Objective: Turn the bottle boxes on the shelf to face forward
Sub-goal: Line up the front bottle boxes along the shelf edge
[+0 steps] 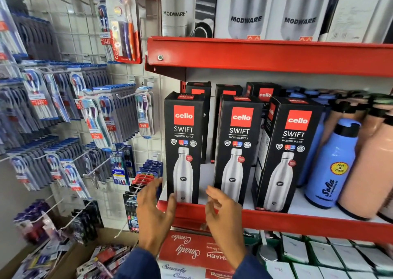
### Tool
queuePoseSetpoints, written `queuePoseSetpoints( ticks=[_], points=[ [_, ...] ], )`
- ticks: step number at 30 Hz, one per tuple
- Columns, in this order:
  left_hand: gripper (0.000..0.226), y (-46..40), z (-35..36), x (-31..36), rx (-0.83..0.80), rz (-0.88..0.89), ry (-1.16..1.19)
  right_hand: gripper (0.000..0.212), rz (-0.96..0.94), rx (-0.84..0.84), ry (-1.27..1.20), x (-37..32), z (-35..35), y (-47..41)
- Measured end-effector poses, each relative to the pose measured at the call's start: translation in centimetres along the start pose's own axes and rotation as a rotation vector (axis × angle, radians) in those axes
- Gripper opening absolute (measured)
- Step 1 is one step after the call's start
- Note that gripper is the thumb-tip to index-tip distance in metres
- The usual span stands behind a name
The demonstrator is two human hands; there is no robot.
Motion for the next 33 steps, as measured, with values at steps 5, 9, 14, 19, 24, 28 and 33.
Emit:
queuePoseSetpoints(
  ticks=[5, 9, 14, 19, 24, 28, 33],
  points=[
    [0.015, 1.7, -0.6, 5.6, 0.151, 0.176, 0.130, 0.026, 0.007, 0.239, -0.068, 1.7, -5.5, 0.6],
    [0.025, 3.1, 3.8, 7.7, -0.096, 0.117, 0.188, 0.023, 0.062, 0.342, -0.083, 4.0, -7.8, 0.9],
    [0.059, 4.0, 7.8, 7.9, -0.280, 0.033, 0.101, 0.035, 0.142, 0.236, -0.026, 6.7, -7.4, 0.6],
    [0.060, 3.1, 9.2, 8.7, -0.326, 0.017, 0.096, 0.040, 0.160, 0.124, 0.076, 6.5, -7.3, -0.7],
    [0.051, 2.7, 9.4, 8.9, -0.339, 0.021, 0.077, 0.043, 0.175, 0.033, 0.116, 6.2, -7.0, -1.4],
    [0.048, 3.0, 8.9, 9.1, -0.341, 0.017, 0.069, 0.042, 0.186, 0.007, 0.090, 6.0, -7.1, -0.9],
    [0.049, 3.5, 8.4, 9.3, -0.341, -0.023, 0.048, 0.044, 0.164, -0.018, 0.115, 5.7, -7.0, -0.5]
  ],
)
Point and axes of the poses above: each hand's wrist, its own y-axis away from the middle knuckle, its own z-axis out of the palm, x = y × z, the point moved 8 cm from there along -y, towards the middle knuckle, and after that the axes turned 4 degrees about z, right-handed, at the moved point
